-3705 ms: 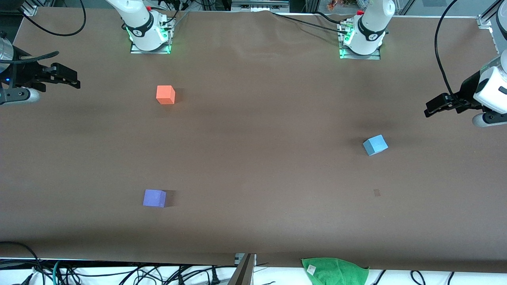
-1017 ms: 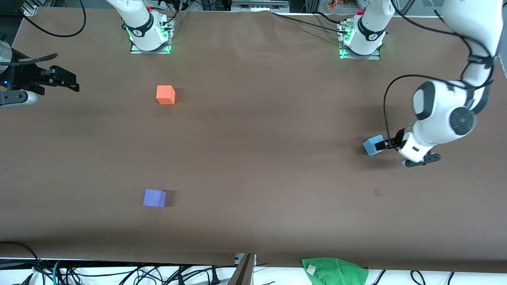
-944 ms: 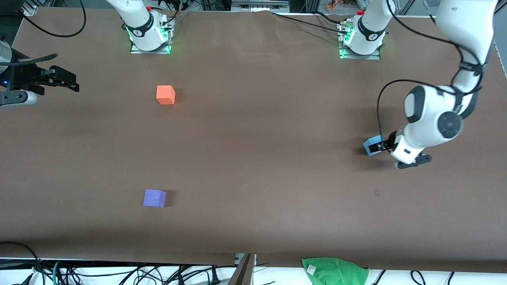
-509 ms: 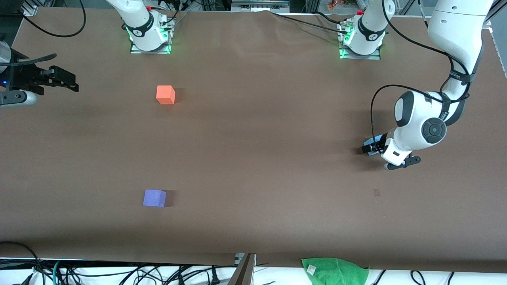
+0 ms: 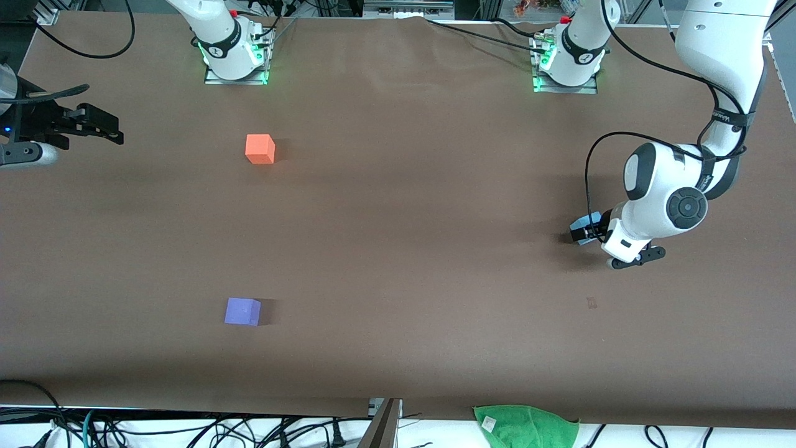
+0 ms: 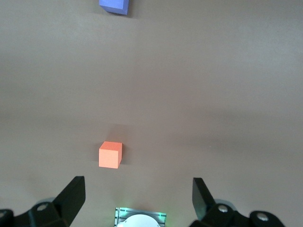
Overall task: Place blue block between orange and purple blocks
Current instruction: 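Carry the light-blue cube with the left gripper toward the table middle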
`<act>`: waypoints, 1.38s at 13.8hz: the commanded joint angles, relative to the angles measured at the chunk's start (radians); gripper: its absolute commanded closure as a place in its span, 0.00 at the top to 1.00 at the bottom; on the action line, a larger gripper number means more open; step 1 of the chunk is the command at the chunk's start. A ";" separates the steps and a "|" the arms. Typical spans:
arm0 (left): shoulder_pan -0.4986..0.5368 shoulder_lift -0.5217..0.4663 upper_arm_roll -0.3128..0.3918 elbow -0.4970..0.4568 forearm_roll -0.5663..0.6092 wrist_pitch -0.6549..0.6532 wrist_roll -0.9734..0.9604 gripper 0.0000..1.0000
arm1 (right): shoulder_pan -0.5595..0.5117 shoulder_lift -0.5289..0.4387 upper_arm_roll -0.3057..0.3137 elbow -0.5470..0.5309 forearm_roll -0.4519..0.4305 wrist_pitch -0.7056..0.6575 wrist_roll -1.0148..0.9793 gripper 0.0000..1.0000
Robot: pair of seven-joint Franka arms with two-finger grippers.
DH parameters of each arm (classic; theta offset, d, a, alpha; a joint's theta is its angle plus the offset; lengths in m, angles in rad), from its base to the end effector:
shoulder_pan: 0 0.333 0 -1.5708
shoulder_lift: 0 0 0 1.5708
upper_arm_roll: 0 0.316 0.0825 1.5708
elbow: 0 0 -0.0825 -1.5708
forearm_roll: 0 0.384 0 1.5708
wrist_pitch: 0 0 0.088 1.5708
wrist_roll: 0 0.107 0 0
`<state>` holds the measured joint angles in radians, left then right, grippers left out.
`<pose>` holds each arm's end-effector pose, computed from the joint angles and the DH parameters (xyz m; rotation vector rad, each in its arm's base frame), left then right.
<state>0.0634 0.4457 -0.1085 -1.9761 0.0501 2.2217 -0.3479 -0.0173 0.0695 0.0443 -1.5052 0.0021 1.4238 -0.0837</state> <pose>0.5906 -0.0238 0.2273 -3.0699 -0.4238 0.3034 0.5593 0.0145 0.6045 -3.1185 -0.1732 0.2357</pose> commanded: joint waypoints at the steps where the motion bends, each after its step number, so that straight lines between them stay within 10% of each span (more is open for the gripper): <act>1: -0.007 -0.005 0.003 -0.010 0.049 -0.017 -0.026 1.00 | -0.007 0.010 0.005 0.023 -0.001 -0.006 -0.014 1.00; 10: 0.010 -0.005 0.004 -0.104 0.091 0.050 -0.039 1.00 | -0.006 0.010 0.005 0.023 -0.001 -0.006 -0.014 1.00; 14: -0.010 -0.001 -0.002 -0.054 0.090 0.041 -0.112 0.19 | -0.004 0.009 0.005 0.023 -0.002 -0.006 -0.014 1.00; 19: -0.080 -0.022 -0.138 0.112 0.076 -0.152 -0.337 0.18 | -0.009 0.010 0.005 0.023 -0.002 -0.006 -0.014 1.00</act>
<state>0.0105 0.4394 -0.1816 -1.9483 0.1155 2.1830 -0.5770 -0.0173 0.0696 0.0443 -1.5051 0.0021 1.4239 -0.0840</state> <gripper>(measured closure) 0.410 0.000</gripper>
